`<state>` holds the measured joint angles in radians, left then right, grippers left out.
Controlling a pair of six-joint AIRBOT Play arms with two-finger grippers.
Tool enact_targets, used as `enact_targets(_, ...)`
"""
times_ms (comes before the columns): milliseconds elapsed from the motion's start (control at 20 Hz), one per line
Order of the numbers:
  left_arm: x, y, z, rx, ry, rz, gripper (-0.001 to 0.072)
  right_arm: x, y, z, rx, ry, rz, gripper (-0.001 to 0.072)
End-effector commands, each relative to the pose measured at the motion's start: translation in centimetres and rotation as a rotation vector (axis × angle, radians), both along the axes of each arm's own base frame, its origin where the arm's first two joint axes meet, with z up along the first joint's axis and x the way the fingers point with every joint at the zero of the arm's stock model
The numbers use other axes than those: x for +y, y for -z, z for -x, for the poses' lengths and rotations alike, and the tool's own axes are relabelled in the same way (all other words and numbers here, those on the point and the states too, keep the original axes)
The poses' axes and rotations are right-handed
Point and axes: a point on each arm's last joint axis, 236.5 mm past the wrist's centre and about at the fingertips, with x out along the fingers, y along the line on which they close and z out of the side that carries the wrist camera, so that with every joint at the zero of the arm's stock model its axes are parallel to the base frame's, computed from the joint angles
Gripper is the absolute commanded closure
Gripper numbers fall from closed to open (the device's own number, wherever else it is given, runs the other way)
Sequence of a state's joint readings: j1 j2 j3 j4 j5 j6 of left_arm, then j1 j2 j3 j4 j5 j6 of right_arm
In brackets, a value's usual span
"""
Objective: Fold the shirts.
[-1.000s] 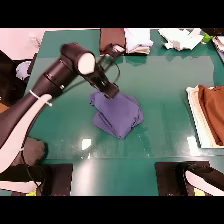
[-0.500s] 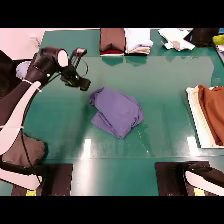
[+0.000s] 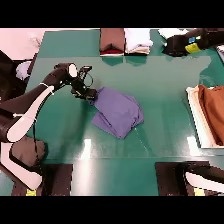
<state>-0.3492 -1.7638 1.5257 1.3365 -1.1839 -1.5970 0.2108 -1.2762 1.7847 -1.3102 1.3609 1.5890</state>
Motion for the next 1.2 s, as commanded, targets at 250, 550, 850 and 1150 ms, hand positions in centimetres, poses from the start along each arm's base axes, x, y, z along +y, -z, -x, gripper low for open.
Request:
enact_targets(250, 0.1, -2.9, -2.2, -0.088, 0.050, 0.011, 0.0675, -1.5, 6.2, 1.8, 0.166, 0.031, 0.029, 0.0692)
enact_targets(550, 0.3, -5.9, -3.4, -0.151, 0.069, 0.010, 0.0674, -4.0, 21.9, 9.1, 0.566, 0.133, 0.035, 0.0315)
enact_targets(850, 0.4, -5.8, -2.9, -0.132, 0.073, 0.009, 0.0675, 3.0, 29.5, 10.2, 0.700, 0.103, -0.041, 0.0266)
enact_targets(1150, 0.4, -5.8, -3.0, -0.135, 0.080, 0.009, 0.0674, 5.6, 31.8, 9.3, 0.726, 0.071, -0.019, 0.0285)
